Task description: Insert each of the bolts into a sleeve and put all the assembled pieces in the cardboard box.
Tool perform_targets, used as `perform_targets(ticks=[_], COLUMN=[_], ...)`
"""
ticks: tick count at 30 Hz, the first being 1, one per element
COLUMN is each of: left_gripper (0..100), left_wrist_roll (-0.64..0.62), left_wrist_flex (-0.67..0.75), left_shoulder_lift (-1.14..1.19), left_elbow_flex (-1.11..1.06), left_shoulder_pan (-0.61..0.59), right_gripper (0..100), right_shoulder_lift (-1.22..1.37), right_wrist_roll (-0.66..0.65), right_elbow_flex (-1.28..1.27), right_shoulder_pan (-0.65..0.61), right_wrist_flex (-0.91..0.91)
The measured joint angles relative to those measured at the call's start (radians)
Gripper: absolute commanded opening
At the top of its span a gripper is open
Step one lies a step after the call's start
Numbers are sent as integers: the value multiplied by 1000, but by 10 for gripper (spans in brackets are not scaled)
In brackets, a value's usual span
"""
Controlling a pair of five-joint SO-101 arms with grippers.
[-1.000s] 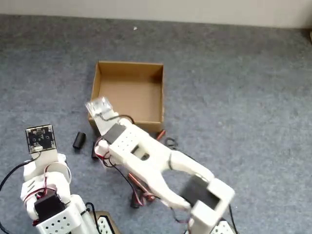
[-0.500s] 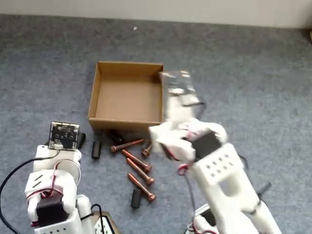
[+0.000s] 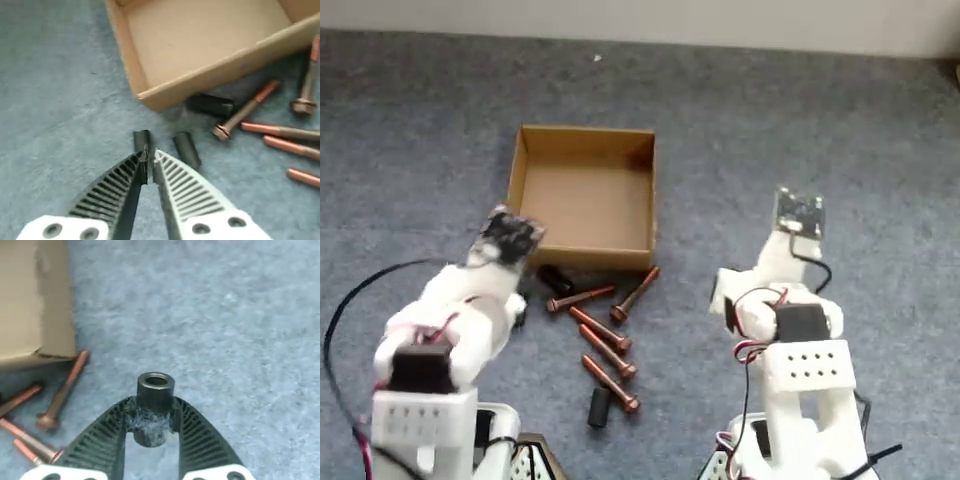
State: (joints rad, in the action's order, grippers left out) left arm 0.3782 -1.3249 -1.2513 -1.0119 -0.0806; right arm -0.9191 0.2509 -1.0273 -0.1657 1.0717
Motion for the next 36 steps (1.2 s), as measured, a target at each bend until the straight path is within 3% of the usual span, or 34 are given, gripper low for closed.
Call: perform_targets(ticks=[2, 6, 12, 17, 24, 36], left_gripper=[208, 188, 165, 146, 147, 149], left_wrist_roll=[0, 17, 216, 298, 353, 371], left_wrist_flex=[0, 0, 21, 115, 311, 334], left_shoulder_lift=[92, 249, 440, 594, 825, 1135], left_elbow_flex=[34, 60, 60, 60, 69, 269], left_shoulder_pan=[60, 181, 402, 542, 560, 617], right_gripper=[5, 5, 5, 5, 5, 5], right_shoulder_lift=[-2, -3, -3, -3, -3, -3], right_wrist_roll=[0, 31, 63, 63, 63, 63], right_elbow_flex=[-46, -78, -78, -78, -84, -84], right_shoulder_pan=[35, 123, 224, 232, 232, 233], right_wrist_flex=[-49, -118, -138, -141, -144, -144])
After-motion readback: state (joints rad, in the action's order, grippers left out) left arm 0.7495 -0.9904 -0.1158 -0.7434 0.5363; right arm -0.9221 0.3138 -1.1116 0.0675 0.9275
